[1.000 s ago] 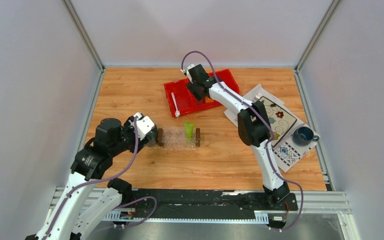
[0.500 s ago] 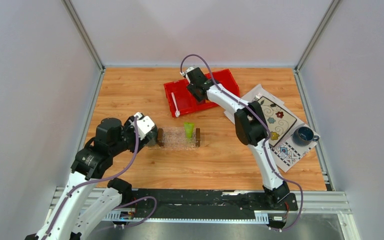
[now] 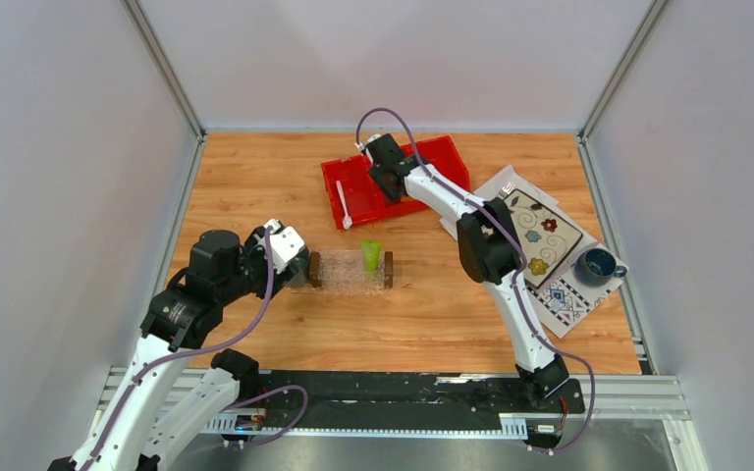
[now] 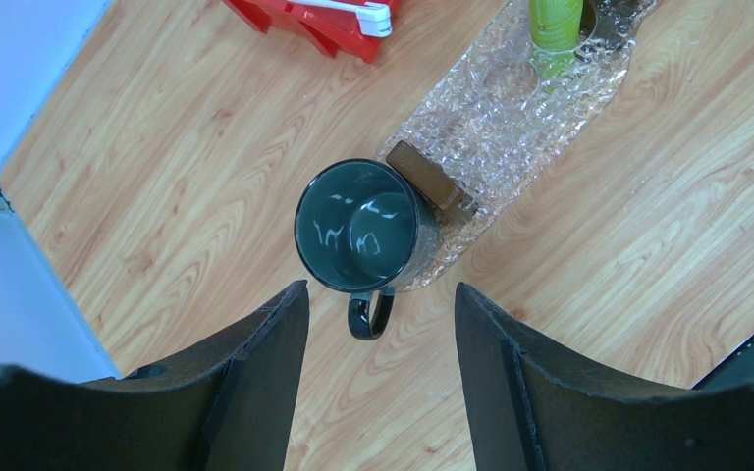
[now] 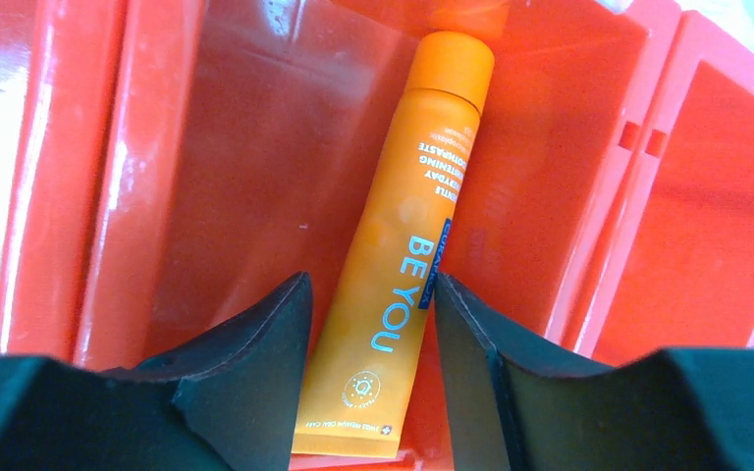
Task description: Prepare toiletry sets of a toothbrush and toothpaste on the tray
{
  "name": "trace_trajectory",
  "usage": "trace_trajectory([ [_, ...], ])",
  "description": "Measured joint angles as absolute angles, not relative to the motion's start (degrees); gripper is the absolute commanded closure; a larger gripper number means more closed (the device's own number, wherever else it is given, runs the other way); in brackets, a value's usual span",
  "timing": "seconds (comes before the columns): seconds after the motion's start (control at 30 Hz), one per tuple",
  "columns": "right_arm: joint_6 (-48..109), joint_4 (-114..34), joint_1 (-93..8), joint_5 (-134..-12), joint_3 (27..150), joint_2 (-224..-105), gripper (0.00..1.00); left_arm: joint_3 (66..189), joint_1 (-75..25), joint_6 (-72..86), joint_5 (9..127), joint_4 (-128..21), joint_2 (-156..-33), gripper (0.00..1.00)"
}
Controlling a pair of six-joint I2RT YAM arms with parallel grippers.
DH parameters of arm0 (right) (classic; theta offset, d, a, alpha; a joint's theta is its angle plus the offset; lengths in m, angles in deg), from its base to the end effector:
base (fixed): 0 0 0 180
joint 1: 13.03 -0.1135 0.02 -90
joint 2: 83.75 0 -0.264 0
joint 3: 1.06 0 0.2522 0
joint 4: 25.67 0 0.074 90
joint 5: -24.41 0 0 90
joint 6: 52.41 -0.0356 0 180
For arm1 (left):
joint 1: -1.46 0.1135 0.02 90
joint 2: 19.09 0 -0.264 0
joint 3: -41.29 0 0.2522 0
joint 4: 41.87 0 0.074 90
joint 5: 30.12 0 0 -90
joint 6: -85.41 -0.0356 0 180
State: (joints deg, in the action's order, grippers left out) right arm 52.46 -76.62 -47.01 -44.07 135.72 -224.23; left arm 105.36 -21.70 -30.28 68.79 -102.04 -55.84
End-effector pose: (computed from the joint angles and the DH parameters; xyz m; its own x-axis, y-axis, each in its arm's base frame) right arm 0.4528 0.2895 0.1779 -0.5654 -0.6690 -0.4824 -0.5060 0.7433 -0.4377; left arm 0.1121 -0.0539 0.3280 -0.2291 0.5638 -0.7935 0.6742 0.6799 0.2885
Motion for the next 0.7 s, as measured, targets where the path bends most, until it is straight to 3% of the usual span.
trace_trajectory([
  [0.37, 47.7, -80.2, -44.9, -50.3, 139.5, -226.0, 0.49, 105.4, -21.7, -30.3, 68.8, -102.0, -55.8, 0.36],
  [0.7, 45.9, -81.3, -43.4, -54.5, 140.2, -226.0, 0.69, 105.4, -21.7, -30.3, 68.9, -102.0, -55.9, 0.36],
])
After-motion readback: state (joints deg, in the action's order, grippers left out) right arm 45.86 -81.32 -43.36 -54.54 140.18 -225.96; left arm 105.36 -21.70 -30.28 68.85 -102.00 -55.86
